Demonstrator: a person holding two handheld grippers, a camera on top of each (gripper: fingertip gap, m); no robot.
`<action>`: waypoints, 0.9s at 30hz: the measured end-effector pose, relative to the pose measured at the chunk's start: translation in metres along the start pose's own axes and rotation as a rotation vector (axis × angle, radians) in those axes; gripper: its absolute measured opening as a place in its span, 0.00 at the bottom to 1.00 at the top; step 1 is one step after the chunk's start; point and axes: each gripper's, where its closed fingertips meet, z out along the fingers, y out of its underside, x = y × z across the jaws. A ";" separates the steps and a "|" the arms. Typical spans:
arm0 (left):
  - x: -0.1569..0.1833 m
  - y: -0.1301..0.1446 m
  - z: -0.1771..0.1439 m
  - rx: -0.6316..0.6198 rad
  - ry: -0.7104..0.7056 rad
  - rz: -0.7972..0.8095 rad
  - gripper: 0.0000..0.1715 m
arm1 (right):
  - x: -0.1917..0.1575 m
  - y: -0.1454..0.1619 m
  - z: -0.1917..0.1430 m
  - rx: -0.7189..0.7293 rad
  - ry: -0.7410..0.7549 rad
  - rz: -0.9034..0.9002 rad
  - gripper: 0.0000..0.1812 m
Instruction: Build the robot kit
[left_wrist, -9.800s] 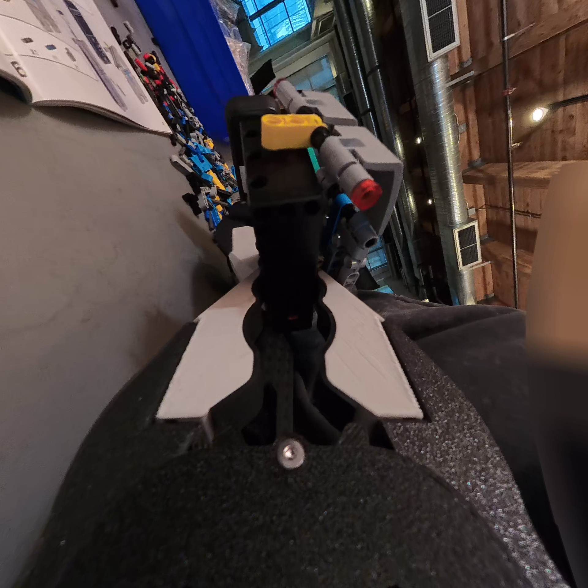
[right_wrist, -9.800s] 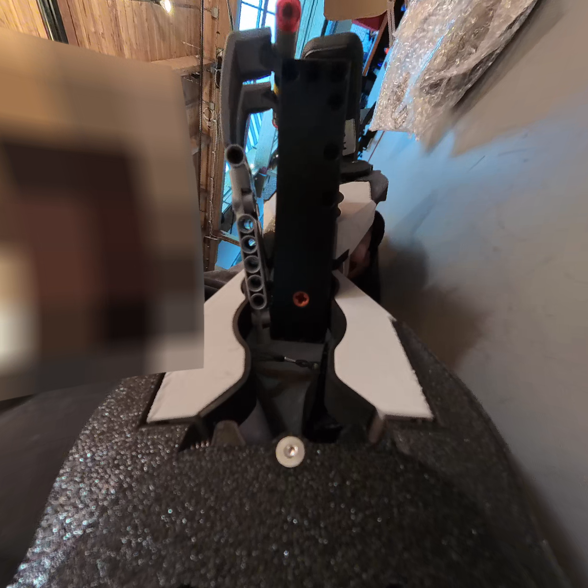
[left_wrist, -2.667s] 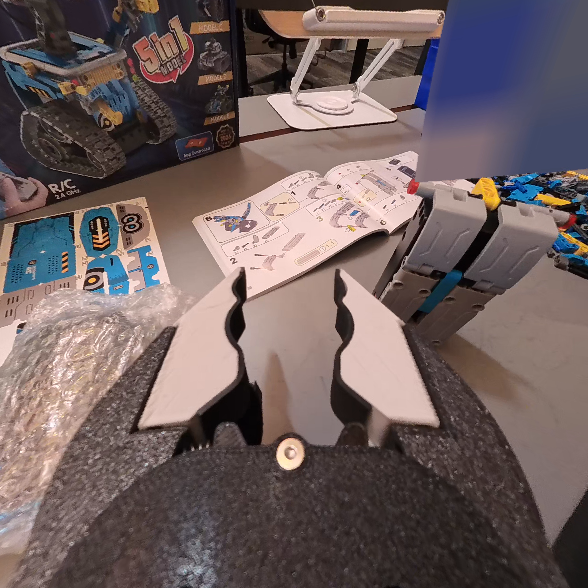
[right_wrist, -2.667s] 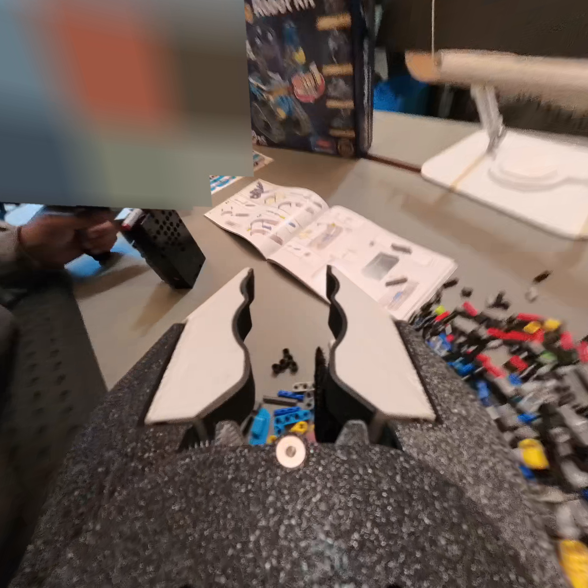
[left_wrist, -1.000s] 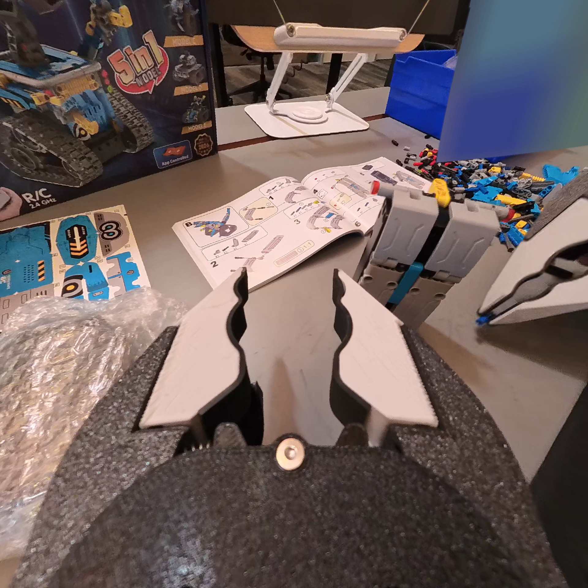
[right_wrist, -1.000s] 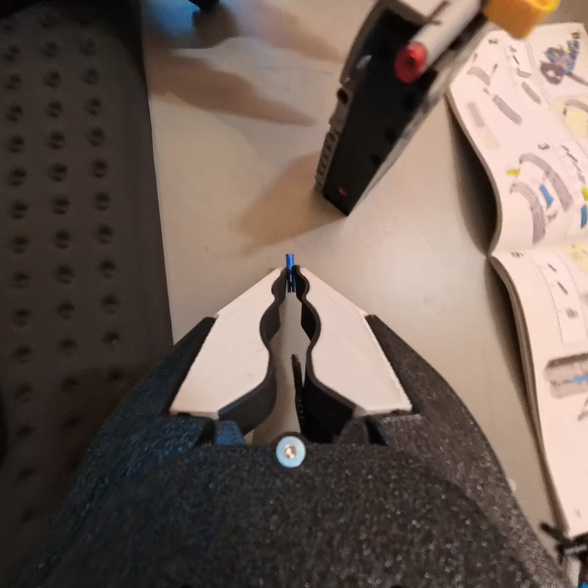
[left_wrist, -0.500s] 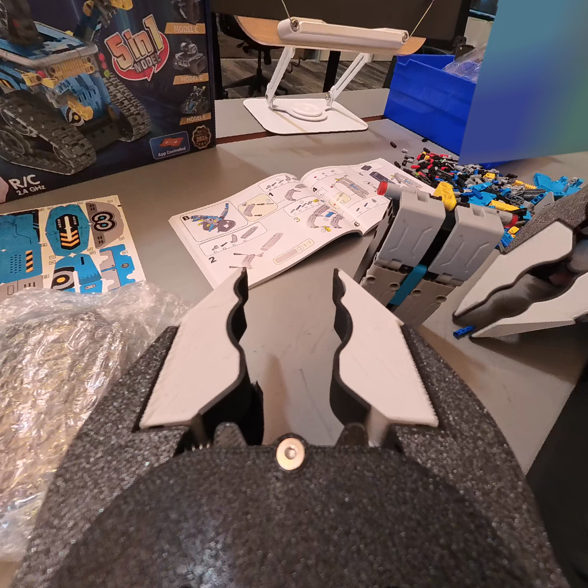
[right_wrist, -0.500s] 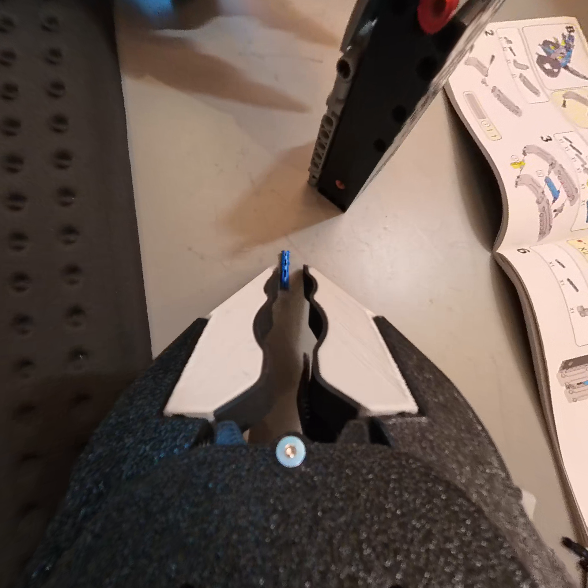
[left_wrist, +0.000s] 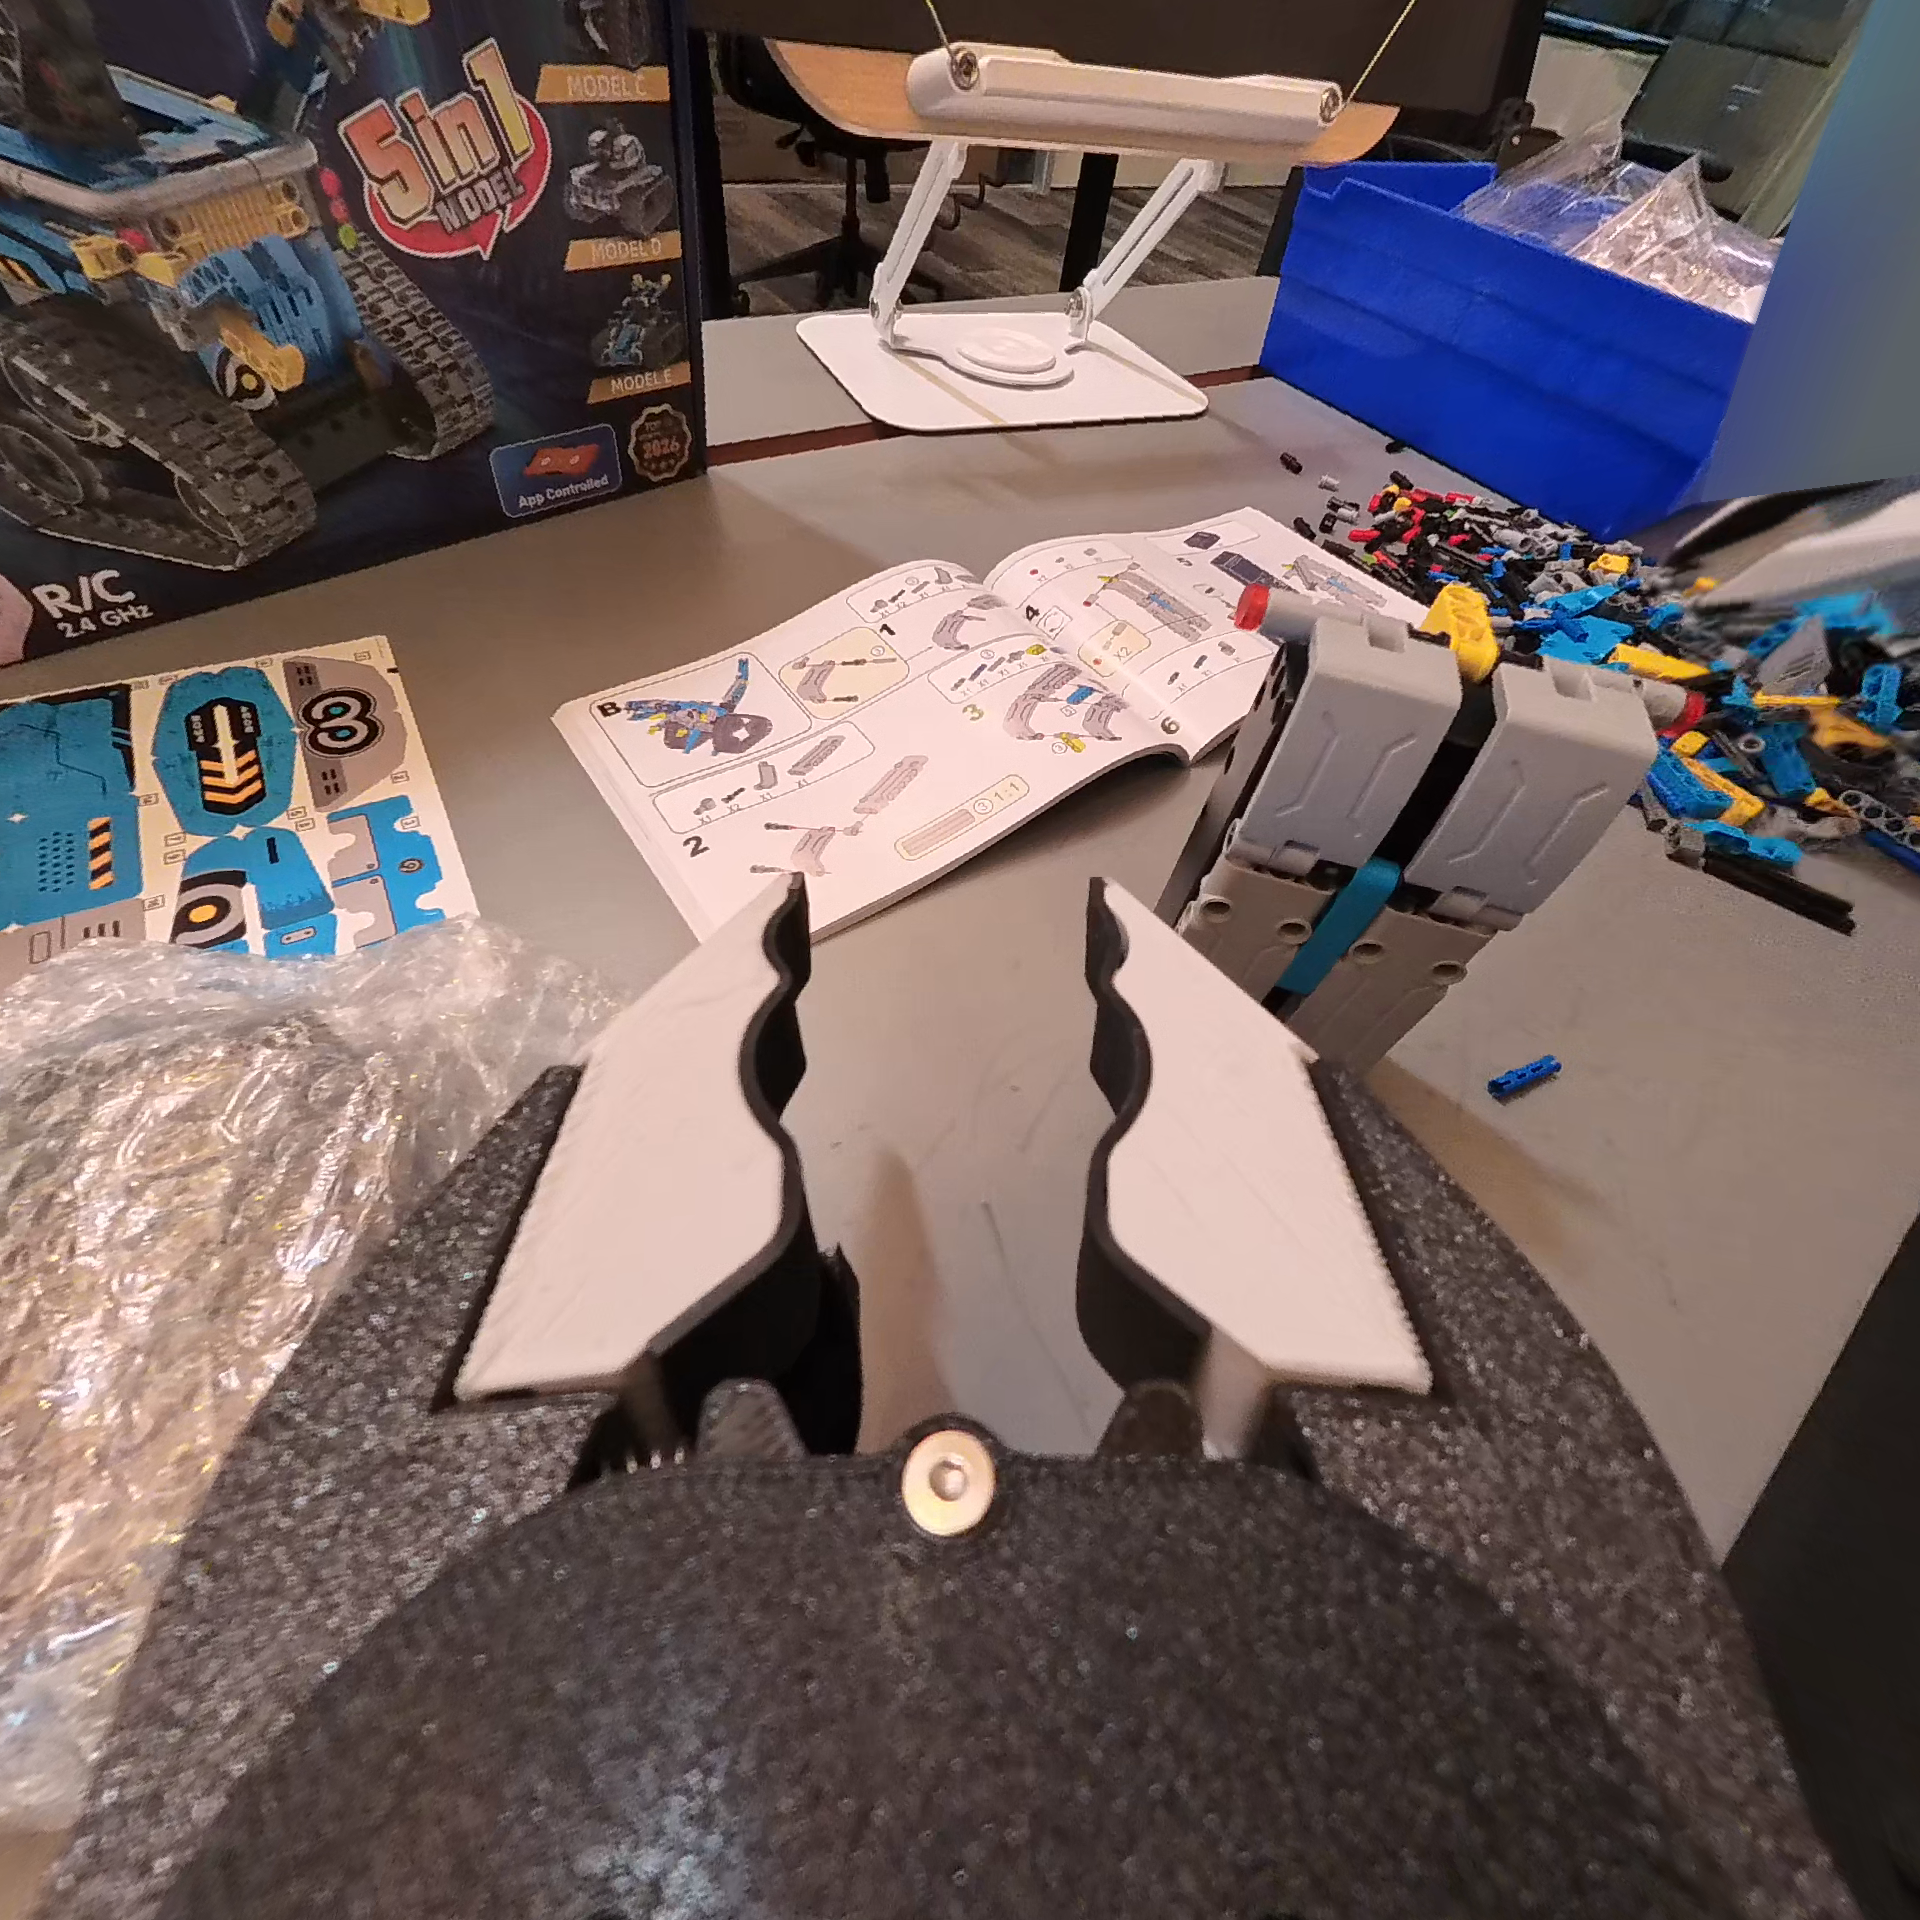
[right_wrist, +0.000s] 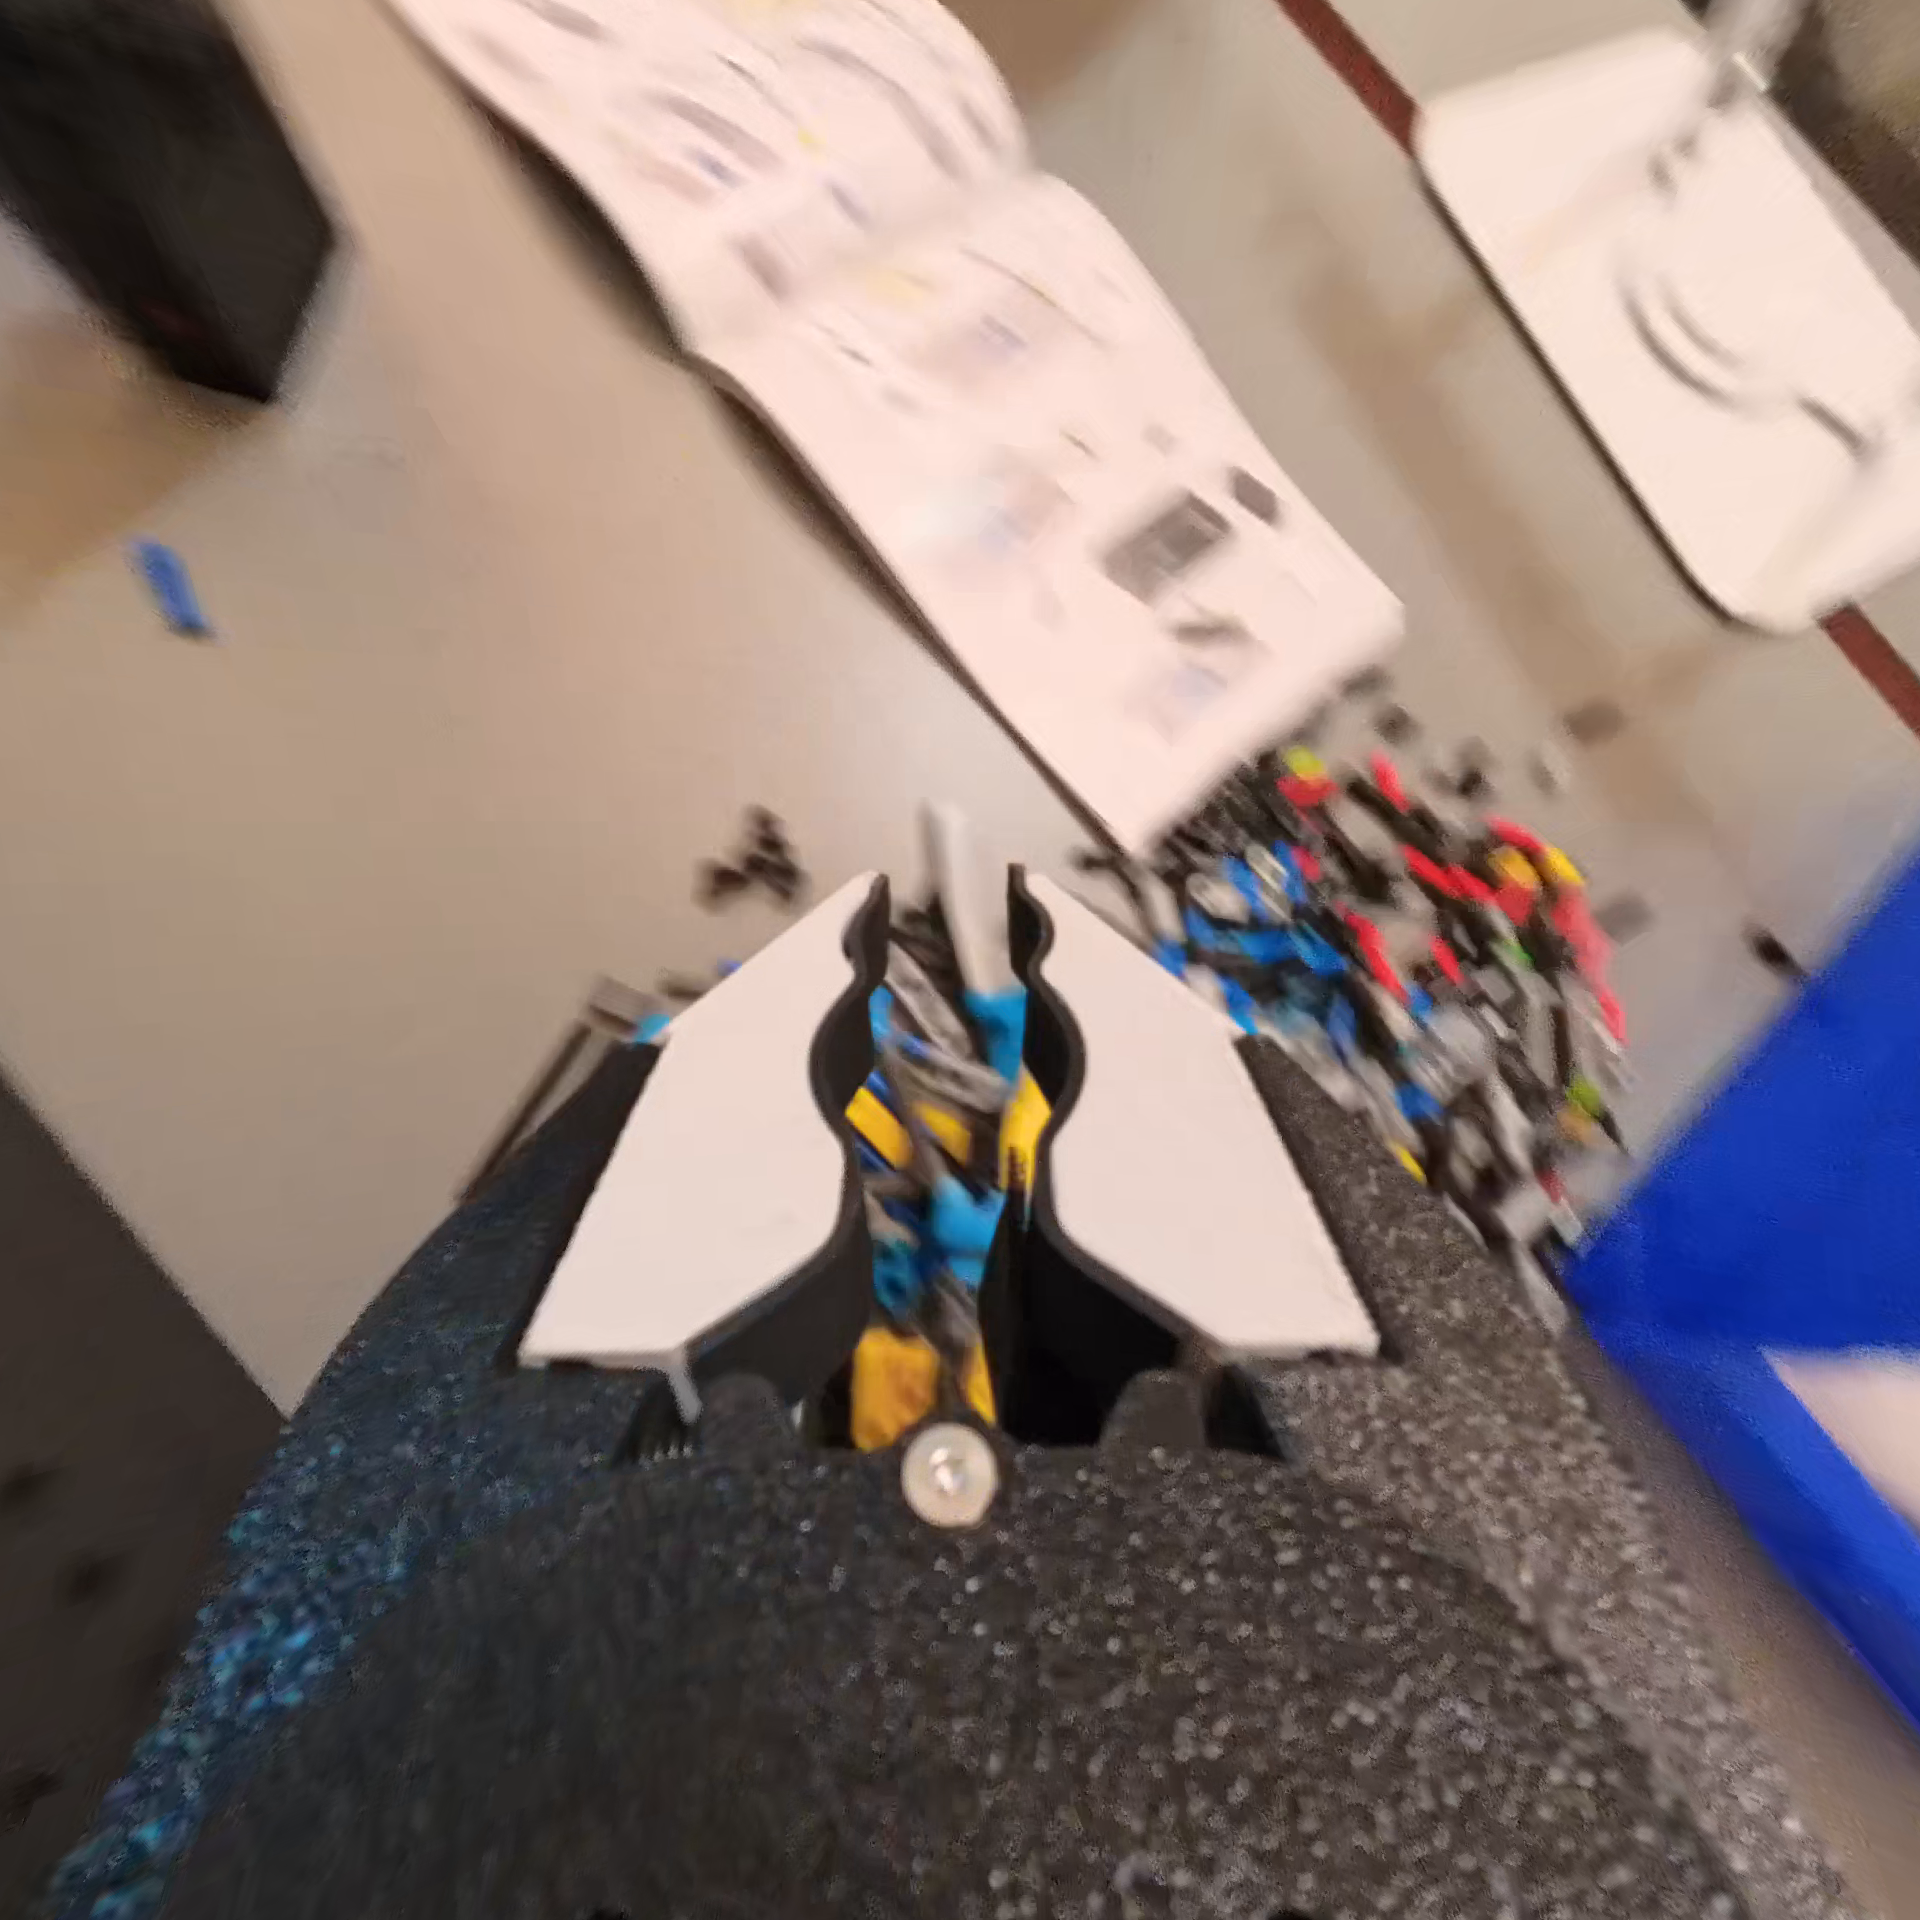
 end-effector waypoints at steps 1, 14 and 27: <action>0.000 0.000 0.000 -0.001 0.001 -0.001 0.31 | 0.018 0.011 -0.009 -0.023 0.039 0.047 0.12; -0.002 0.002 0.002 -0.012 0.006 -0.023 0.31 | 0.088 0.080 -0.028 -0.145 0.148 0.299 0.12; -0.003 0.001 0.002 -0.009 0.014 -0.039 0.31 | 0.105 0.094 -0.023 -0.224 0.236 0.287 0.10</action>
